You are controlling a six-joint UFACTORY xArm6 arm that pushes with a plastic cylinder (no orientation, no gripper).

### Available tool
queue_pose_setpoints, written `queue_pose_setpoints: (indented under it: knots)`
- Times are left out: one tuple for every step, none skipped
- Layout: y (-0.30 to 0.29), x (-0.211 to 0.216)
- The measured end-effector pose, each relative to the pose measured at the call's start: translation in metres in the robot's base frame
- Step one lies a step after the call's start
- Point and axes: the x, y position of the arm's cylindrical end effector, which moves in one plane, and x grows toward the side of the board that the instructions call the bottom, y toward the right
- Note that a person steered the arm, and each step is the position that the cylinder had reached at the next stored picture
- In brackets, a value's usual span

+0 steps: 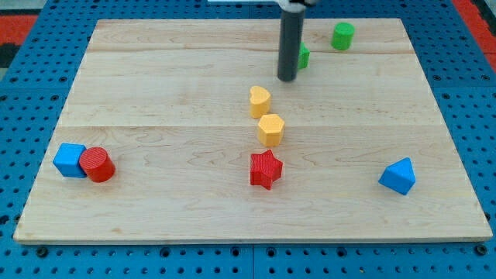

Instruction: Move the yellow heart to the left

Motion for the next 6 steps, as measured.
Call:
queue_pose_setpoints:
  knots:
    - [0.012,0.041]
    - [-0.074,0.030]
    - [-0.100,0.041]
    - [-0.043,0.058]
    - [0.040,0.057]
    - [0.062,0.071]
